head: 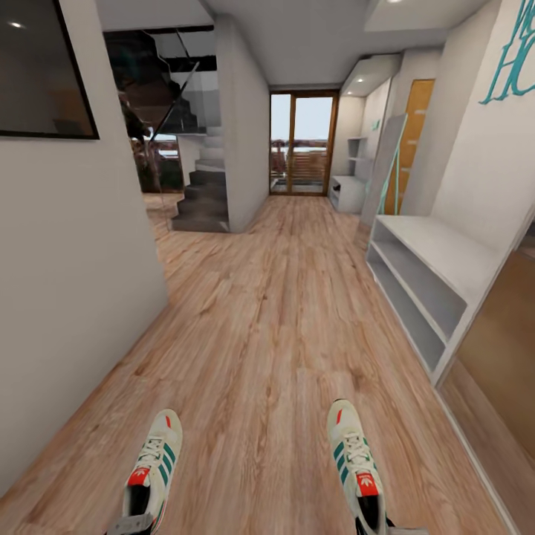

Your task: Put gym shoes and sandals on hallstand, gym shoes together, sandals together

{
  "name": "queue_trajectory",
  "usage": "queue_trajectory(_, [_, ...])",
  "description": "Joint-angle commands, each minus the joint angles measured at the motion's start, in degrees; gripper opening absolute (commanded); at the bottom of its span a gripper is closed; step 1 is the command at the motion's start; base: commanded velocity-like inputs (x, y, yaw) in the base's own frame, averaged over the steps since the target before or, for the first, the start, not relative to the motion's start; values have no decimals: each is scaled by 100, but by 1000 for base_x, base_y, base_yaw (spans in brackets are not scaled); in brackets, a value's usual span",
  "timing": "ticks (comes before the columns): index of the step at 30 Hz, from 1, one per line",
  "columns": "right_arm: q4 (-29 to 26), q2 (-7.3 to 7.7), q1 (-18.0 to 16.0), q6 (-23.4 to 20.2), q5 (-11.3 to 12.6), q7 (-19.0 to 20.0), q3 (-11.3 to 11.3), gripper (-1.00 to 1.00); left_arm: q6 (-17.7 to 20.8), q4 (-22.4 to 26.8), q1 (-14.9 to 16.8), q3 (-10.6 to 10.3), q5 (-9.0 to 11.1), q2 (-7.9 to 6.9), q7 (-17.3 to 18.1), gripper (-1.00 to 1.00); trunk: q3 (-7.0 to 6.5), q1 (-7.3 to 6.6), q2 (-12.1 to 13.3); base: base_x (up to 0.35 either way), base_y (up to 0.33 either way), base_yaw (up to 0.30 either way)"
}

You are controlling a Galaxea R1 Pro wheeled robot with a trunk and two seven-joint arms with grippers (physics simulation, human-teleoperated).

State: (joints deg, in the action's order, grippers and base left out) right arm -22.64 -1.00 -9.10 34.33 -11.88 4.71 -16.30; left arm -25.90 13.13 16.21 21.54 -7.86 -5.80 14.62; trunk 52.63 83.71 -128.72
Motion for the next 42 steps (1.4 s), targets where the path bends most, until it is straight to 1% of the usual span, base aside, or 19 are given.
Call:
queue_trajectory(1, [1,-6,-4,19,-15,56,-49,-100,-21,-3,5,52,-46,1,32,-100,5,2,-2,337,0,0])
queue_trajectory(5, [0,-6,-4,22,-14,56,-46,-100,-21,-3,5,52,39,0,36,-100,5,2,-2,337,0,0])
queue_trajectory(9, [-2,-6,-4,21,-9,57,-54,-100,-21,-3,5,52,60,0,38,-100,5,2,-2,337,0,0])
queue_trajectory(42, [-79,37,-4,19,1,59,-73,-100,-21,-3,5,52,65,0,40,-100,5,2,-2,338,0,0])
